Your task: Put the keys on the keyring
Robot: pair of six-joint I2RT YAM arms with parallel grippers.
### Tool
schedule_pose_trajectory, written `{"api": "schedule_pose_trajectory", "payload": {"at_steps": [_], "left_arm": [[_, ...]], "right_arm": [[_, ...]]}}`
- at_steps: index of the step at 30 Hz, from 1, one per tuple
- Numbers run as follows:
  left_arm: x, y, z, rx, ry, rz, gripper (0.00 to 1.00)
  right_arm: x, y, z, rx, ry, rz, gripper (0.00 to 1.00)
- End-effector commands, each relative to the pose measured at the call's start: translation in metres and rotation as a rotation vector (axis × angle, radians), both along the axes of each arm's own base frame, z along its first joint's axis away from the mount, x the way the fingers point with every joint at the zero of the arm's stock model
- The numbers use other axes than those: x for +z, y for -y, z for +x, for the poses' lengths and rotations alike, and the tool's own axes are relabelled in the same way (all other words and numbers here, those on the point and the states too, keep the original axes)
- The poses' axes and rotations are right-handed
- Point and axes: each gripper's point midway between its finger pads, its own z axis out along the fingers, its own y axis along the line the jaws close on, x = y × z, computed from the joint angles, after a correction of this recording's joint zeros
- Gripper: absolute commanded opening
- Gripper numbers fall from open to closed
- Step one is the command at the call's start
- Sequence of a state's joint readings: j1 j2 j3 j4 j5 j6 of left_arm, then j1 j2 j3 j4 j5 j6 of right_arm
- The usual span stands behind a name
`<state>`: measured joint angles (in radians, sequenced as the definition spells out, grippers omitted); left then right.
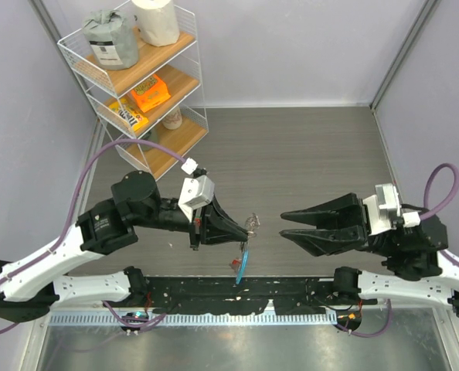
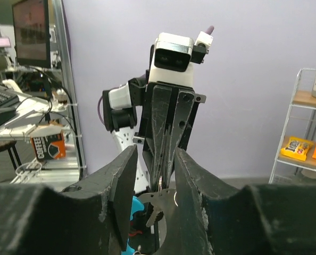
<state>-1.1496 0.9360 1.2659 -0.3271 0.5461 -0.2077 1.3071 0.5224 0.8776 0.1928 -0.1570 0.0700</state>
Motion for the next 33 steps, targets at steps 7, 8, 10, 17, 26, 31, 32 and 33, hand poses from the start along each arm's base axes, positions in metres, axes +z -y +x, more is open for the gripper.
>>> {"api": "schedule_pose_trajectory", "payload": {"at_steps": [7,8,10,17,26,31,32,33], "left_arm": [[0.009,-0.015,-0.003,-0.014,0.081,0.055,0.00],[0.007,-0.015,-0.002,-0.009,0.084,0.072,0.00],[0.002,-0.016,0.000,0.000,0.094,0.106,0.00],[-0.019,-0.013,0.010,0.028,0.088,0.207,0.00],[-0.031,-0.008,0.008,-0.006,0.077,0.247,0.00],[-0.035,-0.006,0.006,-0.023,0.072,0.258,0.00],[-0.035,-0.006,0.006,-0.025,0.071,0.260,0.00],[-0.035,-0.006,0.006,-0.028,0.071,0.260,0.00]], "right_arm": [[-0.042,-0.011,0.003,-0.008,-0.072,-0.437,0.38],[-0.051,-0.014,0.003,-0.001,-0.080,-0.480,0.38],[-0.054,-0.017,-0.001,0.024,-0.080,-0.528,0.37],[-0.068,-0.027,-0.004,0.060,-0.087,-0.557,0.35],[-0.080,-0.036,-0.001,0.055,-0.098,-0.601,0.34],[-0.089,-0.043,0.005,0.037,-0.113,-0.627,0.34],[-0.090,-0.044,0.006,0.032,-0.117,-0.630,0.34],[-0.091,-0.045,0.005,0.034,-0.117,-0.631,0.33]]}}
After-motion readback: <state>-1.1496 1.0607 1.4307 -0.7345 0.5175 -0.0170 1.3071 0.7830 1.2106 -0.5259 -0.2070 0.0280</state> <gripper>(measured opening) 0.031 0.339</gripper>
